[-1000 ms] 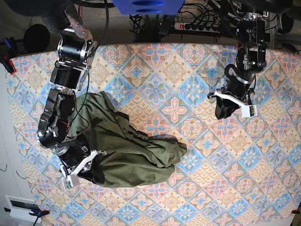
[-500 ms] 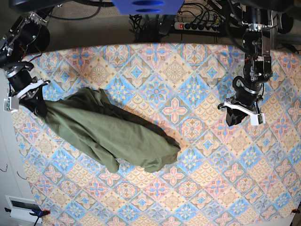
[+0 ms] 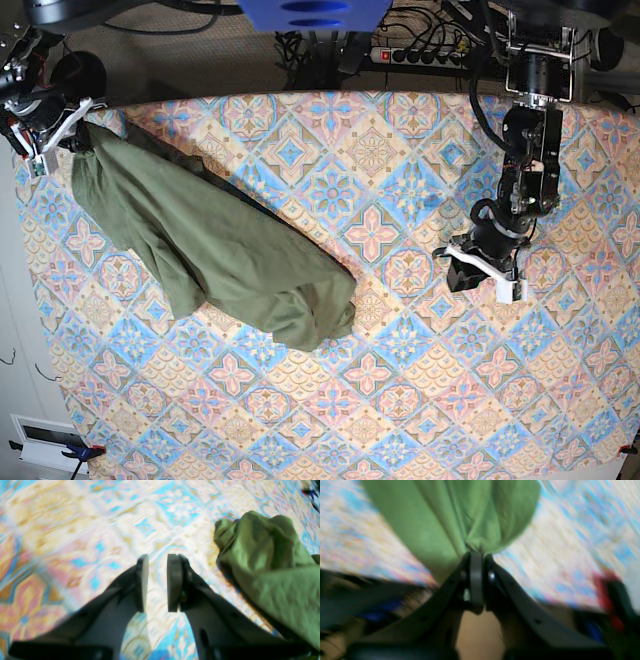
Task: Layout the t-shirt on the table in an organized manner, then fold the t-shirt properly
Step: 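Reach the left gripper to the shirt's opposite end and grasp it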
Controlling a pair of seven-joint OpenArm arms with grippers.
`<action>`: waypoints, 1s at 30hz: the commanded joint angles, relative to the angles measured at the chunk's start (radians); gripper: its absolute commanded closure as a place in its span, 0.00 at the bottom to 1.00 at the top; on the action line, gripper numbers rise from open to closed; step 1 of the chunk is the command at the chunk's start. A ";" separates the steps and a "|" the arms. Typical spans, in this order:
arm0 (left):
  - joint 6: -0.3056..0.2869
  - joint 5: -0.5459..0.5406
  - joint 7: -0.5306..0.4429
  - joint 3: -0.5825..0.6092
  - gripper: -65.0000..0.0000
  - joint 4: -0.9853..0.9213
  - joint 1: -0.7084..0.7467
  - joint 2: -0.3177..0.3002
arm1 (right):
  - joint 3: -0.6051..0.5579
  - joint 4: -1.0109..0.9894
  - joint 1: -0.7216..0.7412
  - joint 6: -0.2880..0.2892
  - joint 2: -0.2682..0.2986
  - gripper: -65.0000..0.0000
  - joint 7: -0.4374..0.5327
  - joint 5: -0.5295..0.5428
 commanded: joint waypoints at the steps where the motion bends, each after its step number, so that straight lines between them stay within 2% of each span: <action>1: -0.011 -0.005 -0.017 0.024 0.76 0.016 -0.030 -0.012 | 0.010 0.015 -0.001 0.002 0.019 0.97 0.013 -0.030; 3: -0.011 -0.001 -0.017 0.073 0.67 0.016 -0.067 -0.013 | 0.008 0.015 0.000 0.002 0.019 0.95 0.013 -0.088; 5: -0.011 0.030 -0.004 0.140 0.55 0.016 -0.115 -0.015 | 0.008 0.015 0.014 0.002 0.019 0.89 0.014 -0.103; 8: -0.011 0.122 0.039 0.246 0.38 0.016 -0.184 -0.016 | 0.010 0.015 0.042 0.002 0.019 0.78 0.013 -0.116; 10: -0.011 0.183 0.041 0.308 0.31 0.015 -0.208 -0.016 | 0.010 0.015 0.053 0.002 0.019 0.75 0.013 -0.123; 14: -0.011 0.298 0.002 0.416 0.28 -0.028 -0.273 -0.015 | 0.010 0.015 0.099 0.002 0.019 0.74 0.014 -0.162; 18: -0.011 0.320 -0.050 0.512 0.28 -0.128 -0.354 -0.004 | 0.010 0.015 0.149 0.002 0.017 0.74 0.014 -0.220; 20: -0.011 0.323 -0.083 0.541 0.28 -0.169 -0.394 0.024 | 0.010 0.017 0.171 0.002 0.017 0.74 0.016 -0.237; 22: -0.013 0.305 -0.094 0.542 0.28 -0.211 -0.428 0.047 | 0.012 0.017 0.192 0.002 0.017 0.74 0.016 -0.237; 24: -0.013 0.239 -0.093 0.542 0.28 -0.254 -0.463 0.090 | 0.012 0.017 0.217 0.002 0.017 0.74 0.016 -0.237; 26: -0.013 0.150 -0.091 0.539 0.28 -0.294 -0.486 0.120 | 0.012 0.017 0.235 0.002 0.017 0.74 0.016 -0.237; 30: -0.013 -0.097 -0.090 0.535 0.28 -0.384 -0.526 0.183 | 0.010 0.017 0.246 0.002 0.017 0.74 0.016 -0.237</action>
